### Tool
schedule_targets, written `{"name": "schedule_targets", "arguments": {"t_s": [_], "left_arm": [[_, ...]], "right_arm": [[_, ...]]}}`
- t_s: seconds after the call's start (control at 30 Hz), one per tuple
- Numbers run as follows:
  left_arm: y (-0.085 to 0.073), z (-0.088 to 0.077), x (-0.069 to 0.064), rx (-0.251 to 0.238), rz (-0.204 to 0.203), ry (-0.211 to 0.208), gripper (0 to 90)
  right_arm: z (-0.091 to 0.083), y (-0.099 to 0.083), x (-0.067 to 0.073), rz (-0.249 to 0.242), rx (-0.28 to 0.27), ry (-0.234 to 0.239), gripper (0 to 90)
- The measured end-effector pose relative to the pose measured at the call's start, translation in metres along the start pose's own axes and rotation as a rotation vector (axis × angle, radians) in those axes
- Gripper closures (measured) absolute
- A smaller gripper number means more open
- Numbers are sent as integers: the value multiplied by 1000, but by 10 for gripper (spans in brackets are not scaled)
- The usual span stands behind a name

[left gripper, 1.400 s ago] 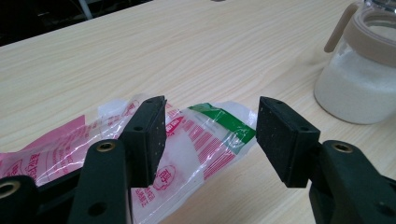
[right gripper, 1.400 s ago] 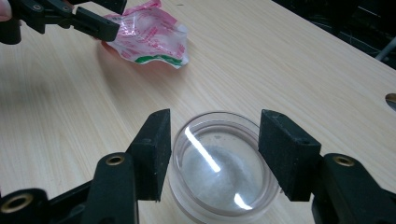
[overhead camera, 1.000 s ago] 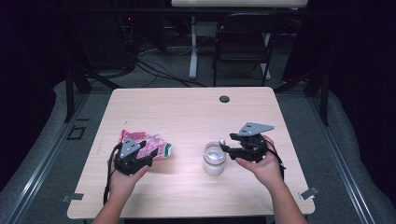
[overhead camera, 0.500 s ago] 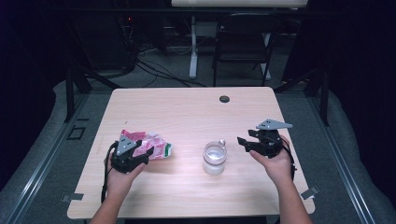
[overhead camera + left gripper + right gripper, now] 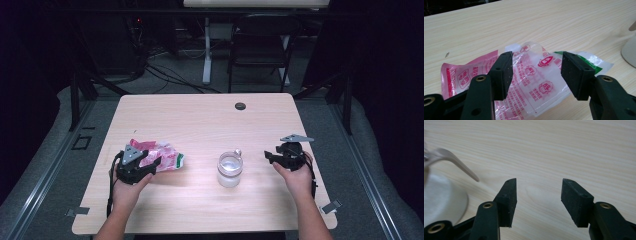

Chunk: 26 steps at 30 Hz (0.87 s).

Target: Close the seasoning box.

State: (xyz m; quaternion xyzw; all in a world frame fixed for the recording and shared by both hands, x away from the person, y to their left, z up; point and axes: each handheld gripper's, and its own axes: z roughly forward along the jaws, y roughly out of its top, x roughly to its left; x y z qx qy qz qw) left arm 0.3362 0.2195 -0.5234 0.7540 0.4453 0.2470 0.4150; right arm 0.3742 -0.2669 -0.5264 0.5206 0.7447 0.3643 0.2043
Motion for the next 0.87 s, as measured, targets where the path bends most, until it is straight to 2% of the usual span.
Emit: {"name": "schedule_targets", "arguments": {"t_s": [0.07, 0.3, 0.6, 0.87], "left_arm": [[-1, 1, 1, 3, -4, 2, 433], [-3, 4, 3, 19, -16, 4, 433], [-4, 8, 5, 35, -16, 10, 432], [-3, 8, 5, 25, -25, 15, 431]], "right_arm": [[3, -3, -4, 7, 17, -11, 464], [7, -12, -12, 37, -6, -27, 464], [13, -16, -10, 21, 8, -24, 460], [11, -17, -7, 24, -12, -26, 454]]}}
